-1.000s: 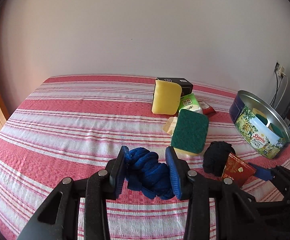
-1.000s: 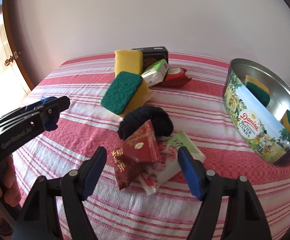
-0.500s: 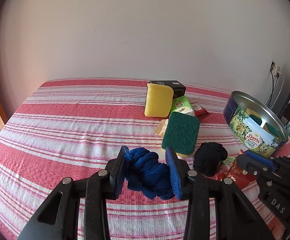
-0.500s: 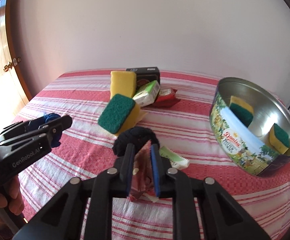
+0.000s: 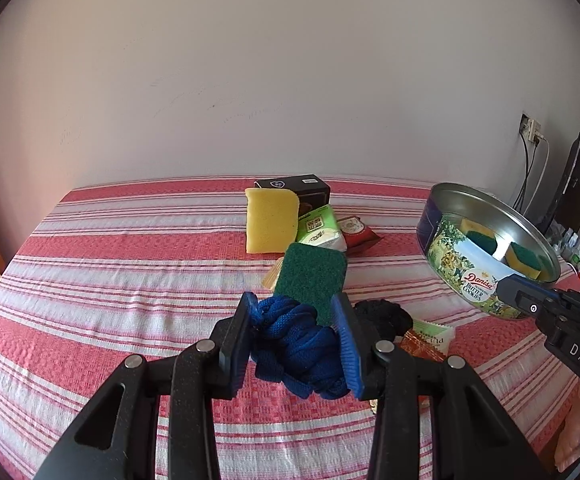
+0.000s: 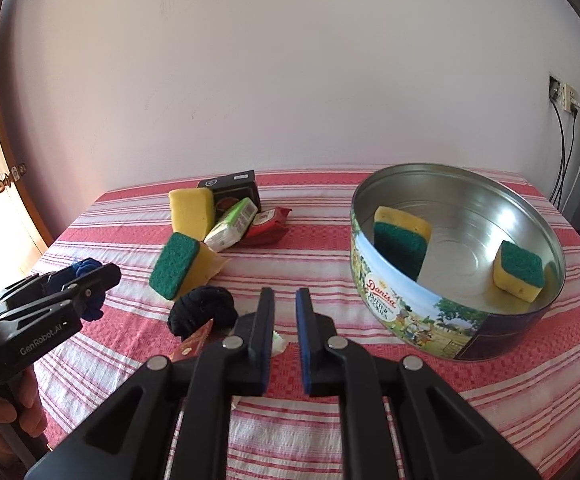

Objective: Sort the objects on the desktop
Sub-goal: 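Grasp the red snack packet with the right tool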

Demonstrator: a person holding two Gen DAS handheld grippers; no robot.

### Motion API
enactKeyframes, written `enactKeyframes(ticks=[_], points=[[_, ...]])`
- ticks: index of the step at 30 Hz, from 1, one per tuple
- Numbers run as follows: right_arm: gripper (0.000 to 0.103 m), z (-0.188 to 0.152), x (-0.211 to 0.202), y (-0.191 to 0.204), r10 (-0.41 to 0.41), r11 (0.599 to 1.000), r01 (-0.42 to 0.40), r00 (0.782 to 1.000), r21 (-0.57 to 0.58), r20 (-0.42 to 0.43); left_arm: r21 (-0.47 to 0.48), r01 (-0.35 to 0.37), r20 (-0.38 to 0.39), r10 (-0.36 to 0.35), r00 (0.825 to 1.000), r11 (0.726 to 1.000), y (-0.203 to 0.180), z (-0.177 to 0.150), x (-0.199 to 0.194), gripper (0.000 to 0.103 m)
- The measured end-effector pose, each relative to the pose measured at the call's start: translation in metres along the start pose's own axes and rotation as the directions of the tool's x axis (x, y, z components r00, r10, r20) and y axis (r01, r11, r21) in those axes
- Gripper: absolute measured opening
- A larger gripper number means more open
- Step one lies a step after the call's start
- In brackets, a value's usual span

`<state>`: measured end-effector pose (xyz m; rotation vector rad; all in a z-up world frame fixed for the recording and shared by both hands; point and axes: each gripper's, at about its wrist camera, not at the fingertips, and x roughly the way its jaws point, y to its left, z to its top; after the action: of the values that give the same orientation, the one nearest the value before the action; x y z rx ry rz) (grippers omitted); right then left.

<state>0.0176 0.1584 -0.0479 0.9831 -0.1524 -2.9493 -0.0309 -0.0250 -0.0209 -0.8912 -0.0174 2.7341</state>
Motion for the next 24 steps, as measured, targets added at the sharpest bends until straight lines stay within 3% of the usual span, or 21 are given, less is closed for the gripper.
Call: enactKeyframes(ticks=[3,8,10,12,18,24], points=[[0.01,0.0,-0.006,-0.007,0.012,1.0,-0.012,1.0,0.005,0.016,0.01,0.014,0.006,-0.014,1.0,1.0,-0.006,0.003,0.0,0.041],[0.017,-0.01,0.005,-0.004,0.081,0.996,-0.079,0.995,0.031,-0.055,0.022,0.012,0.002,-0.012,1.0,1.0,-0.008,0.001,0.001,0.041],[0.049,-0.019,0.017,0.01,0.127,0.992,-0.127,0.986,0.008,-0.105,0.017,0.005,-0.005,-0.005,1.0,1.0,-0.006,0.0,0.003,0.041],[0.057,-0.025,0.022,0.023,0.121,0.992,-0.123,0.988,-0.012,-0.101,0.012,-0.003,-0.009,0.003,1.0,1.0,-0.002,-0.001,0.003,0.041],[0.056,-0.024,0.037,0.059,0.148,0.985,-0.159,0.98,-0.072,-0.135,-0.019,-0.029,-0.001,0.029,1.0,0.999,0.014,-0.002,0.0,0.041],[0.038,-0.039,0.068,0.076,0.124,0.982,-0.153,0.964,-0.107,-0.237,-0.039,-0.033,-0.005,0.033,0.999,0.999,0.024,-0.005,0.0,0.041]])
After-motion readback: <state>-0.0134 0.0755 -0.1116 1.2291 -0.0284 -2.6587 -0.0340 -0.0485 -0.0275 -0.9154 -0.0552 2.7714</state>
